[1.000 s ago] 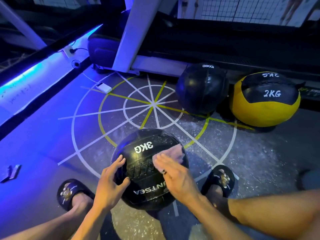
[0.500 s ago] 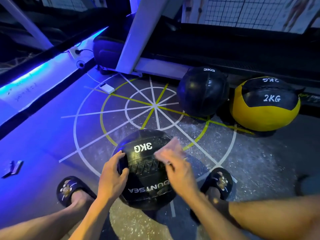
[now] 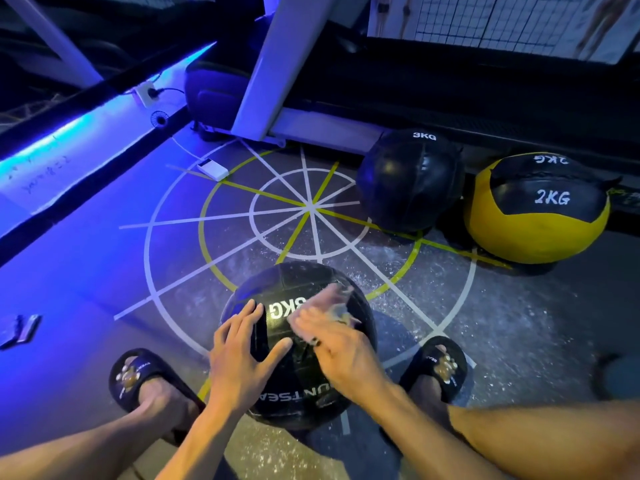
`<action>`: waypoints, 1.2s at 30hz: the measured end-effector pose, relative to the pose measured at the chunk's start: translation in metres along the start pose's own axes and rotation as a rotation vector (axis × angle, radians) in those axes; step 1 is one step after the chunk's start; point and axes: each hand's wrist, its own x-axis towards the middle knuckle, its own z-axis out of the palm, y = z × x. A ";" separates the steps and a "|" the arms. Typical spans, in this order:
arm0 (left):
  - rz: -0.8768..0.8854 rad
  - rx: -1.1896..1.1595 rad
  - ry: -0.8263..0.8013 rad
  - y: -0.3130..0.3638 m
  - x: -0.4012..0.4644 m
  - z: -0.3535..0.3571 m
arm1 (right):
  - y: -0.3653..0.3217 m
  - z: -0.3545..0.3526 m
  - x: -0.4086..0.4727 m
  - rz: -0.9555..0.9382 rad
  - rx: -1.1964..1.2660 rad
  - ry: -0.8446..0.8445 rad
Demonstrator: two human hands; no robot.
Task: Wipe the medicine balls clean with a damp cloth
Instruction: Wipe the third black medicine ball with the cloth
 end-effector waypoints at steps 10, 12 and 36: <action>0.018 -0.001 0.017 -0.001 -0.003 0.002 | -0.007 0.006 0.020 -0.037 0.068 -0.089; 0.029 -0.004 -0.013 0.000 -0.005 0.000 | 0.011 -0.005 0.037 0.120 -0.016 -0.005; 0.051 0.002 -0.031 0.010 -0.008 0.014 | -0.011 -0.006 0.043 0.143 0.050 -0.072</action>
